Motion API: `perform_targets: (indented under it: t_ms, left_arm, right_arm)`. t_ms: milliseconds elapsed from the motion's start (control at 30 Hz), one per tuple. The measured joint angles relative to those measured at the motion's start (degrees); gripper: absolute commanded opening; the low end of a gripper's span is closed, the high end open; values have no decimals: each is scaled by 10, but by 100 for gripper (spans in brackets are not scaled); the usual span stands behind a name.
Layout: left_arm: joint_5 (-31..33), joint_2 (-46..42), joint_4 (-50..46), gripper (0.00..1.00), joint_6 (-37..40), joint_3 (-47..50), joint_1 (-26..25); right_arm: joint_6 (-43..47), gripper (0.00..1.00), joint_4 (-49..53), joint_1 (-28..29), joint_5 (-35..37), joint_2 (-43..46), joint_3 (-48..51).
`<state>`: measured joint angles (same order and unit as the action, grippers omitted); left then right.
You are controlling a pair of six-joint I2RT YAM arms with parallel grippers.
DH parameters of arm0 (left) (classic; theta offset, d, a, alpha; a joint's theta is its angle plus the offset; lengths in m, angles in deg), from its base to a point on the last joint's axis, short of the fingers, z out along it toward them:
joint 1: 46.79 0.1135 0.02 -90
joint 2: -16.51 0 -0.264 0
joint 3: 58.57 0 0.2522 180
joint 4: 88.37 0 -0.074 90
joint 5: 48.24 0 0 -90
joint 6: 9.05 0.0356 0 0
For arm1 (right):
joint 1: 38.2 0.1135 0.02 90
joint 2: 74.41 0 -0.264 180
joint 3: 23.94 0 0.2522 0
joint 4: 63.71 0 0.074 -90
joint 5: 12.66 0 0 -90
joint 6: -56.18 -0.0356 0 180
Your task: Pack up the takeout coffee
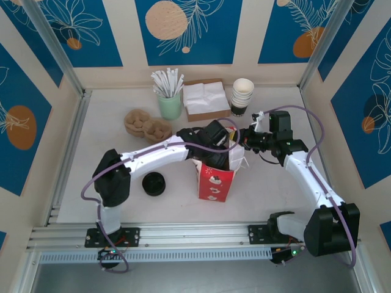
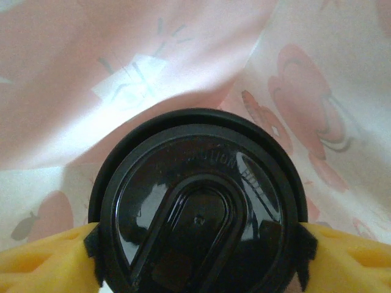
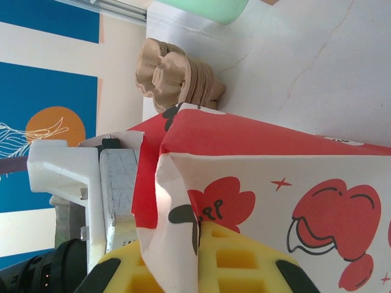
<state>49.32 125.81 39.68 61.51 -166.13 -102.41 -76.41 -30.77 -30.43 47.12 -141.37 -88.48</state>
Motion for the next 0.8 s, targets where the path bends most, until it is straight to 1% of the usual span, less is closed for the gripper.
perform_targets:
  t_ms: [100, 300, 667, 800]
  left_arm:
    - [-3, 8, -22, 91, -1, -22, 1]
    - [-7, 10, -65, 99, -1, -54, 7]
    - [-19, 10, -83, 99, -1, -66, 7]
    - [-20, 9, -82, 99, -1, -66, 7]
  right_arm:
    - [0, 0, -2, 0, 0, 0, 0]
    - [7, 0, -4, 1, 1, 3, 0]
    - [25, 0, 3, 4, 10, 8, 0]
    - [36, 0, 28, 5, 25, 4, -16]
